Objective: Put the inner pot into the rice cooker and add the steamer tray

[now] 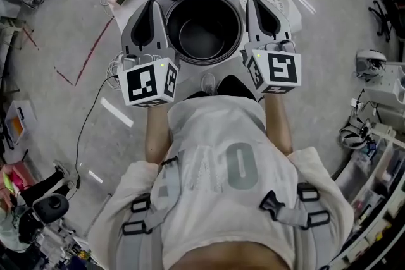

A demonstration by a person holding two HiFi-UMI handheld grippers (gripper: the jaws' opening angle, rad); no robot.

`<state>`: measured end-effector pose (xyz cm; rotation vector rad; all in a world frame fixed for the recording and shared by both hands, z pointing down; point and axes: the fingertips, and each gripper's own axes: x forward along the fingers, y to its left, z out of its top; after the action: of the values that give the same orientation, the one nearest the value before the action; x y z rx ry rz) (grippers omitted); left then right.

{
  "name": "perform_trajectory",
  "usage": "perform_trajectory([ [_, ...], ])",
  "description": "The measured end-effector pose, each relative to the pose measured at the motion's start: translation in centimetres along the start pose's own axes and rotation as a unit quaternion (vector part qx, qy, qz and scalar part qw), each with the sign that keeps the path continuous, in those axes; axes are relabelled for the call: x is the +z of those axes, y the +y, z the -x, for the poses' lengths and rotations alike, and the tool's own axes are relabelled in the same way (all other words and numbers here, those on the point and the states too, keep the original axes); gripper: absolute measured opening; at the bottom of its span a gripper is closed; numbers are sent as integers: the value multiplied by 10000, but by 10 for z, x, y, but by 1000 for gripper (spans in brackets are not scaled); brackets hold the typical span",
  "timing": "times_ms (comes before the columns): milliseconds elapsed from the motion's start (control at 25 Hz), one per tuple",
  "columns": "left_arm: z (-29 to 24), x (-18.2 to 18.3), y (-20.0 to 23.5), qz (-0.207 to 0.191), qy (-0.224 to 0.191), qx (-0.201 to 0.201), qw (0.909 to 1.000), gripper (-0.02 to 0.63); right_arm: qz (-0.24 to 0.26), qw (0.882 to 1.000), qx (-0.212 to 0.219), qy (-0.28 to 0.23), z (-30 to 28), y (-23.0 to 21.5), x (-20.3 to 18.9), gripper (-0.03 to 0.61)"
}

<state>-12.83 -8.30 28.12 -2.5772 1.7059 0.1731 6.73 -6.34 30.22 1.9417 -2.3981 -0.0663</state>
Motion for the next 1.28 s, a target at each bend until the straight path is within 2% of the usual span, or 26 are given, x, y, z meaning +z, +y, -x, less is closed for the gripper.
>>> perform_trajectory([
  [200, 1, -1, 9, 224, -9, 77, 9997, 21, -59, 9999, 119, -28, -11, 3, -1, 8],
  [480, 4, 0, 19, -40, 88, 365, 9993, 21, -156, 9991, 386, -89, -21, 8, -1, 8],
  [640, 0, 5, 19, -100, -27, 393, 9992, 23, -191, 9983, 522, -158, -25, 9, 5, 10],
  [760, 0, 1, 20, 13, -18, 361, 9993, 28, -558, 9940, 935, -128, -29, 16, 3, 189],
  [800, -1, -1, 19, 104, 4, 300, 9995, 68, -724, 9918, 1042, -152, -30, 17, 3, 266],
  [840, -3, -4, 17, 222, 35, 197, 9996, 178, -876, 9897, 1116, -169, -31, 16, 3, 330],
  [880, -6, -7, 15, 350, 71, 91, 9993, 257, -997, 9881, 1163, -158, -33, 15, 2, 338],
  [920, -9, -11, 15, 463, 102, 28, 9989, 286, -1084, 9869, 1192, -121, -35, 14, 1, 357],
  [1040, -11, -20, 23, 597, 190, 103, 9980, 295, -1220, 9851, 1212, 44, -38, 10, -7, 360],
  [1160, -13, -38, 30, 650, 496, 126, 9966, 295, -1350, 9834, 1189, 225, -40, 4, -17, 360],
  [1280, -13, -66, 34, 1097, 921, 20, 9897, 295, -1567, 9795, 1161, 502, -41, -4, -36, 359],
])
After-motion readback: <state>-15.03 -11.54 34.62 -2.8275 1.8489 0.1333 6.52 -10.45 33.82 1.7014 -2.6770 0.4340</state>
